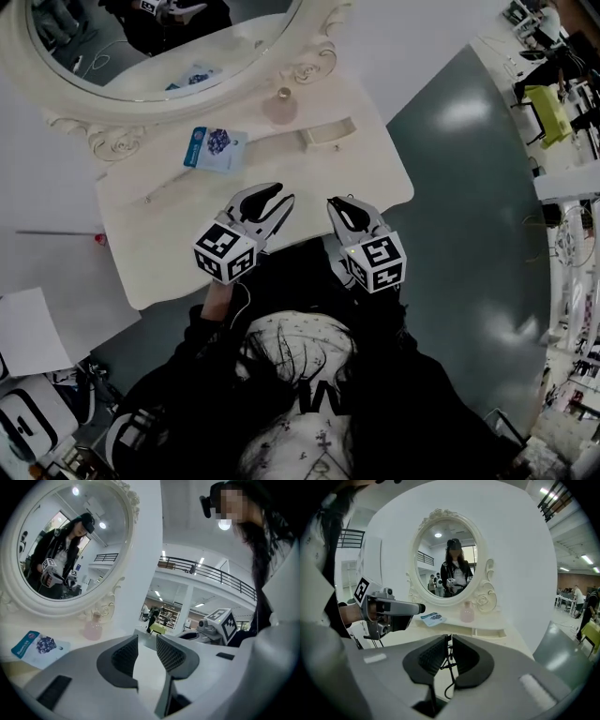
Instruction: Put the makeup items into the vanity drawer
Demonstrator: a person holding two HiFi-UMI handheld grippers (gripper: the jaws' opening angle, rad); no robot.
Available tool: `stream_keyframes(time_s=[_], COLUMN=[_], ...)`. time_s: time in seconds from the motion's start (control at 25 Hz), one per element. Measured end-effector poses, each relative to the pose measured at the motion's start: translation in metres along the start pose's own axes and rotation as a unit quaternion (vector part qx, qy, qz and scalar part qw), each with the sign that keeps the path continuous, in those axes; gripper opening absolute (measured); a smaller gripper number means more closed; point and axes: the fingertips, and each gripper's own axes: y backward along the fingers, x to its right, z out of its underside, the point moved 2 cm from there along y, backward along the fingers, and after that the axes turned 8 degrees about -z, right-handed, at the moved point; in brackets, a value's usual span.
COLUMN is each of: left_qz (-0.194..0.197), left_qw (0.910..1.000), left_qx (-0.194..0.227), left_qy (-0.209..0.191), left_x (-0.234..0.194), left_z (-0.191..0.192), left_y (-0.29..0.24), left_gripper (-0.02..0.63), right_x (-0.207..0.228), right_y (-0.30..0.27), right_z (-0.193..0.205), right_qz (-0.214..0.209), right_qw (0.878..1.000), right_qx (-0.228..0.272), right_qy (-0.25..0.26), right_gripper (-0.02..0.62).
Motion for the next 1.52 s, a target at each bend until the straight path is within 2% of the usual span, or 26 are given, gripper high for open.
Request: stream_keyframes(time_s=[0.36,0.64,0.76,0.92,1.08,1.16,1.2,1.44,1.52], left_qz=[-0.081,-0.153,-0.184,-0.212,-0.228,-0.238,-0.243,-0.26,-0.261], left_qw=[0.9962,0.9867,0.9812,0.9755,0.972,0.9696,0.9683,0.9639,0.9635], left_qx=[0.01,0.016,0.012,0.008,0.003,0.002,0.001,-0.002,-0.004], left_qy=[0.03,0.052,0.056,0.058,0.056,0.056,0.056,0.057,0.059], left_x=[0.003,-0.006,-0.011,-0.014,-0.014,-0.017,-0.02,-0.028,-0.031], left_z=[-0.011,-0.008,-0.005,-0.003,-0.005,-0.005,-0.005,-0.008,-0.008], left_y=[-0.051,-0.06,-0.052,-0.047,-0.039,-0.033,-0.03,-0.019,-0.018], left_gripper=[0.123,0.123,0.123,0.123,0.123,0.123,0.123,0.123,0.123], right_x=[0.075,0.118,0.121,0.12,0.121,0.119,0.118,0.128,0.134], right_y=[-0.015,-0.044,-0.064,-0.093,-0.114,-0.123,-0.127,-0.146,-0.151], right_z=[-0.014,-0.014,-0.009,0.004,0.013,0.013,0.012,0.006,0.009], right_qz=[-0.071,-0.107,-0.148,-0.21,-0.264,-0.3,-0.315,-0.381,-0.398], right_qw=[0.996,0.979,0.962,0.928,0.892,0.877,0.874,0.872,0.867], right_qx=[-0.037,-0.076,-0.086,-0.11,-0.14,-0.145,-0.145,-0.148,-0.158], right_qy=[0.049,0.157,0.211,0.286,0.338,0.346,0.341,0.268,0.255], right_gripper=[0.04,0.04,0.04,0.04,0.04,0.04,0.04,0.04,0.04])
